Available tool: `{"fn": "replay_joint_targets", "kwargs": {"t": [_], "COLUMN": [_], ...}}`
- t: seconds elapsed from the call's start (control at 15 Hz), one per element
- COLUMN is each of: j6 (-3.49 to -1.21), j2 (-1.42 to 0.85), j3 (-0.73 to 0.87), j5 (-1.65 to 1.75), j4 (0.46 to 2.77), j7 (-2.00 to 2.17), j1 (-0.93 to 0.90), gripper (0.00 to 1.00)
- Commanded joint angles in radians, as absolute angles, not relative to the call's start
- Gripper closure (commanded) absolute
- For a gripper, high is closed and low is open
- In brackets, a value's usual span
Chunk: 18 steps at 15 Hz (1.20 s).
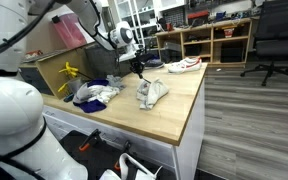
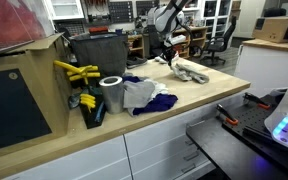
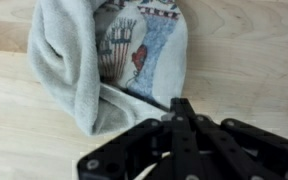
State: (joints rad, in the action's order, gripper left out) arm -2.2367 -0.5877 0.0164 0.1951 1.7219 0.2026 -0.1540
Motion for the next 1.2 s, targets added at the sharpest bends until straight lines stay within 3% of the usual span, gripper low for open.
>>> {"fn": "replay_joint_targets", "kwargs": {"t": [0.0, 0.4, 0.73, 0.8, 0.93, 1.13], "j6": [-2.254, -2.163, -1.945, -1.921, -1.909, -1.925], "j2": [-0.591, -0.610, -0.628, -0.620, -0.583, -0.521], "j3": [0.017, -0.063, -0.141, -0.133, -0.108, -0.068], "j5": [0.206, 0.057, -0.189, -0.209, -0.209, -0.160], "j4": [1.711, 1.645, 1.568, 1.569, 1.589, 1.630], "j7": [0.243, 0.208, 0.151, 0.161, 0.168, 0.155], "j1": [-0.190, -0.176, -0.119, -0.116, -0.108, -0.089], "gripper": [1.00, 1.00, 1.00, 0.74, 0.68, 0.44]}}
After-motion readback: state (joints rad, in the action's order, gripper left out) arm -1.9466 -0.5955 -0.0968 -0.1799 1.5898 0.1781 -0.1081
